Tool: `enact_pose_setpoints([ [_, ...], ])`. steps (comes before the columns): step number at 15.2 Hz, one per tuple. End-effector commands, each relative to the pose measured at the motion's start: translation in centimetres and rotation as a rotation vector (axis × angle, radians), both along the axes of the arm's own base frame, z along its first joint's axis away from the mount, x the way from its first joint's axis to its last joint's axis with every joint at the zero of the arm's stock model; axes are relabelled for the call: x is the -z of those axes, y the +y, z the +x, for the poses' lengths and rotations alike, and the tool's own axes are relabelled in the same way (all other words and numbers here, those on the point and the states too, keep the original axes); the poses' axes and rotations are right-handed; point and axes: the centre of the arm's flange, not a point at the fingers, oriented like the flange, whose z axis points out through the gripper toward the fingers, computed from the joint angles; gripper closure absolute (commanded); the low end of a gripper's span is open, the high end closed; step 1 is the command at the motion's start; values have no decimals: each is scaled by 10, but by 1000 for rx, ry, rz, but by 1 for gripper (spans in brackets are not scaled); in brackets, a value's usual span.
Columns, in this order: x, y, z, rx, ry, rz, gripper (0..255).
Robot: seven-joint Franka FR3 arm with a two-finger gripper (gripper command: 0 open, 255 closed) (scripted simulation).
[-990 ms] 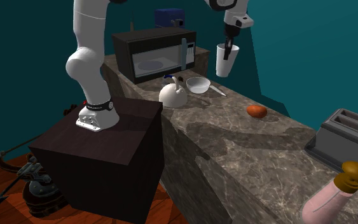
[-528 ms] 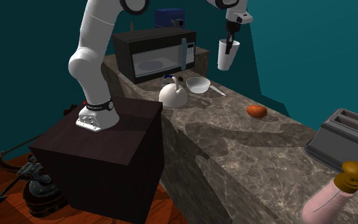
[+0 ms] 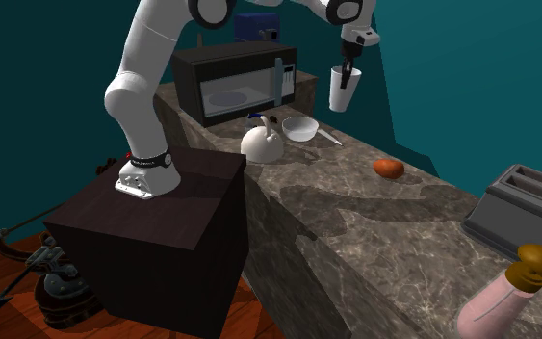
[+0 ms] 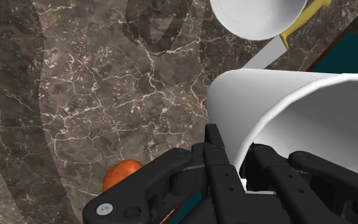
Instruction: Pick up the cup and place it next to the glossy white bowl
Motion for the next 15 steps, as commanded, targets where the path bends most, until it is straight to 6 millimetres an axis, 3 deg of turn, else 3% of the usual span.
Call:
enact_pose_setpoints([
  [1,10,1,-1,0,-1,1,255],
  [15,84,1,-1,0,-1,1,255],
])
